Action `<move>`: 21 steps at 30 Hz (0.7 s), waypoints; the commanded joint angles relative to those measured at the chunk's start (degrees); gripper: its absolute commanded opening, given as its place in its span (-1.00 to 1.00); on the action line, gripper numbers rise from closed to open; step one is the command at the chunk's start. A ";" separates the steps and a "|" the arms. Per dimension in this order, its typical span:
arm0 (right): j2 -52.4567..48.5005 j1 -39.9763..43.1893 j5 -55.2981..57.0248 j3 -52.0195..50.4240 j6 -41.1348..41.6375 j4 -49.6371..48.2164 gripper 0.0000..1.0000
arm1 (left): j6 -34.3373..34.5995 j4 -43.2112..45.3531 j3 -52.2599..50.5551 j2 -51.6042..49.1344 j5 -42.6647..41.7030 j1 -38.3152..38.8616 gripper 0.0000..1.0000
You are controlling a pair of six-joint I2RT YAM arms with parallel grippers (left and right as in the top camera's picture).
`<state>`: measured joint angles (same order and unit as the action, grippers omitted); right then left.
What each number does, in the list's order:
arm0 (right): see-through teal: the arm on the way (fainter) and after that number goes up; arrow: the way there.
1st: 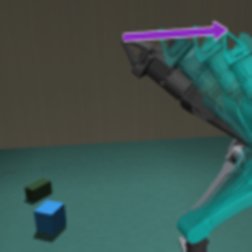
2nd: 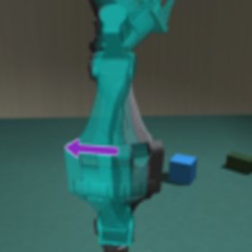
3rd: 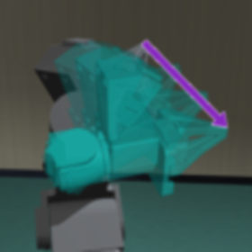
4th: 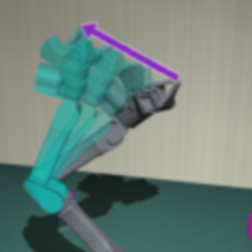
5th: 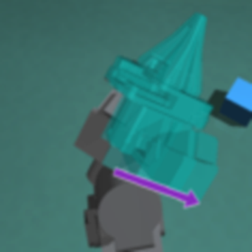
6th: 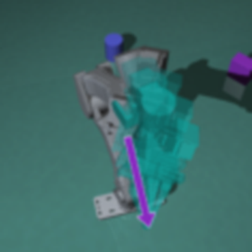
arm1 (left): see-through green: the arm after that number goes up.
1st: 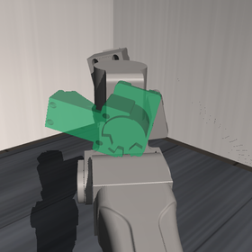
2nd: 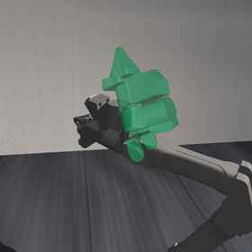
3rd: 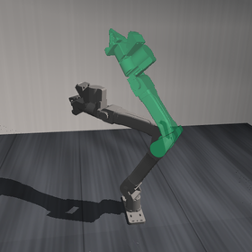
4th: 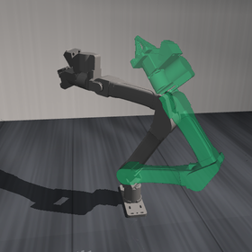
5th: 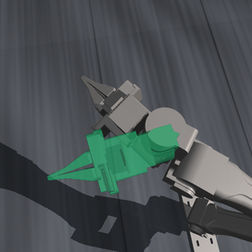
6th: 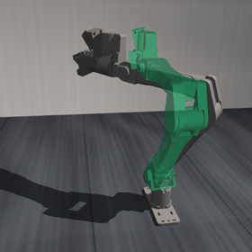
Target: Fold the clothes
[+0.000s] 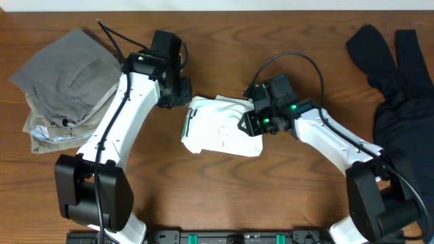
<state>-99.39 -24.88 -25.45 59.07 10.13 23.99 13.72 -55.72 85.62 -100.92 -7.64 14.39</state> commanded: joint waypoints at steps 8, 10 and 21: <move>-0.44 0.50 5.25 -0.17 3.34 -1.38 -0.97 | -0.13 -0.85 -0.66 0.70 1.05 -0.24 -0.47; 0.55 1.51 5.95 0.46 3.08 -1.55 -0.98 | -0.13 -0.85 -0.68 0.70 1.05 -0.24 -0.47; 2.64 7.72 14.78 6.86 -0.02 -1.07 -0.98 | -0.11 -1.22 -0.66 0.70 1.05 -0.24 -0.46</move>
<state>-98.10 -18.31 -15.40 65.04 11.84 22.44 13.72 -56.64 85.58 -100.92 -7.27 14.39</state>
